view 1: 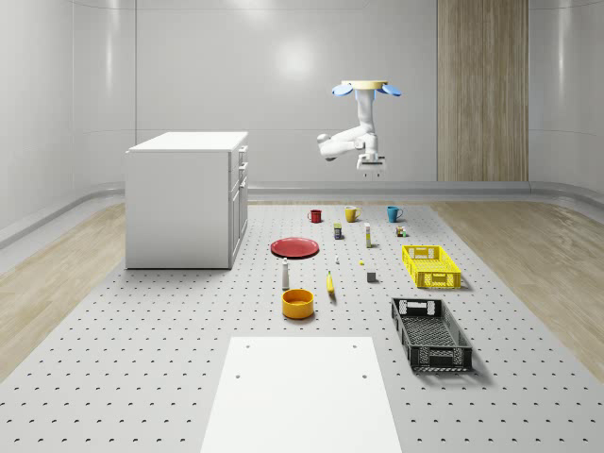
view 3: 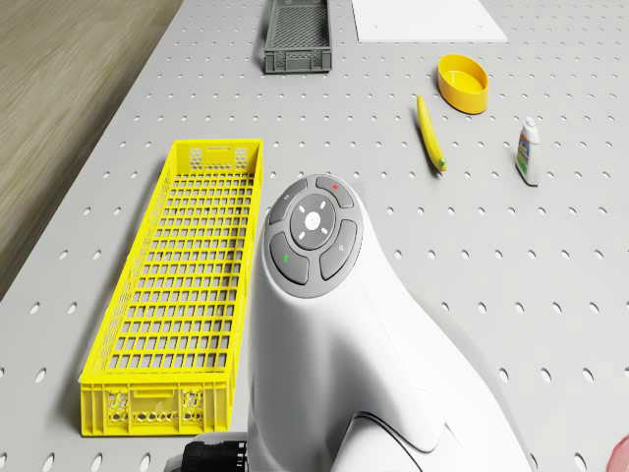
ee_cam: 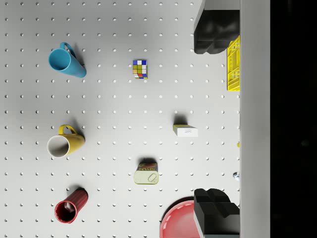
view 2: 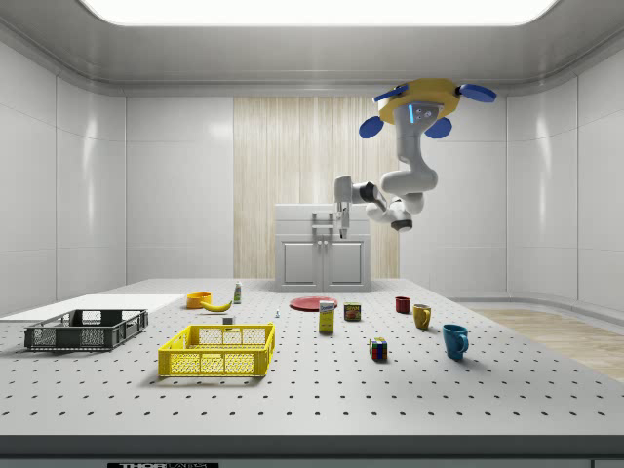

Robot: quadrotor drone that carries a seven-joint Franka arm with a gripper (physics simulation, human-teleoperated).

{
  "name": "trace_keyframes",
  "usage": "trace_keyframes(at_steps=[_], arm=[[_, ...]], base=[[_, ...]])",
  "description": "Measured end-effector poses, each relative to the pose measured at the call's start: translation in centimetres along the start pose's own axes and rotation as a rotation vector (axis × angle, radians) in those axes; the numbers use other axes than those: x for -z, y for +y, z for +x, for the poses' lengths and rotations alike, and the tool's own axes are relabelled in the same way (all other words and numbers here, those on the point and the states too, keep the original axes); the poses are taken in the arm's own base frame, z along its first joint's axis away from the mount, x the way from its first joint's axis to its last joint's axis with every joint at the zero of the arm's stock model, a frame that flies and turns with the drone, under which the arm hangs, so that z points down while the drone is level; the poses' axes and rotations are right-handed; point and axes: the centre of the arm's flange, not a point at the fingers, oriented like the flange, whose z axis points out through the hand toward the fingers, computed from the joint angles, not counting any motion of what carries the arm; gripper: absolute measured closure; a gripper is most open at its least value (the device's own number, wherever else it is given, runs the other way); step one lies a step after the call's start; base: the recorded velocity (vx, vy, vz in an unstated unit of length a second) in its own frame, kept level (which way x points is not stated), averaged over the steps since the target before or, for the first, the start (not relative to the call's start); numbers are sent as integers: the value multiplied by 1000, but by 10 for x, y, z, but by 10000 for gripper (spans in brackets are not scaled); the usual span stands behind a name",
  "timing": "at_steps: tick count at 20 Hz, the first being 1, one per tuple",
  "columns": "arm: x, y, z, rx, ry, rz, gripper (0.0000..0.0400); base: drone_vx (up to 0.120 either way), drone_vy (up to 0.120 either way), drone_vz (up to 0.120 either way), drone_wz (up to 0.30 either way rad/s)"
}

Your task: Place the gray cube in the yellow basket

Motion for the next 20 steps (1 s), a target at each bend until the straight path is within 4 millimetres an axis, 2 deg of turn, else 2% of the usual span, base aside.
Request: trace_keyframes(at_steps=[20], arm=[[0,0,0,0,0,0,0]], base=[[120,0,0,0]])
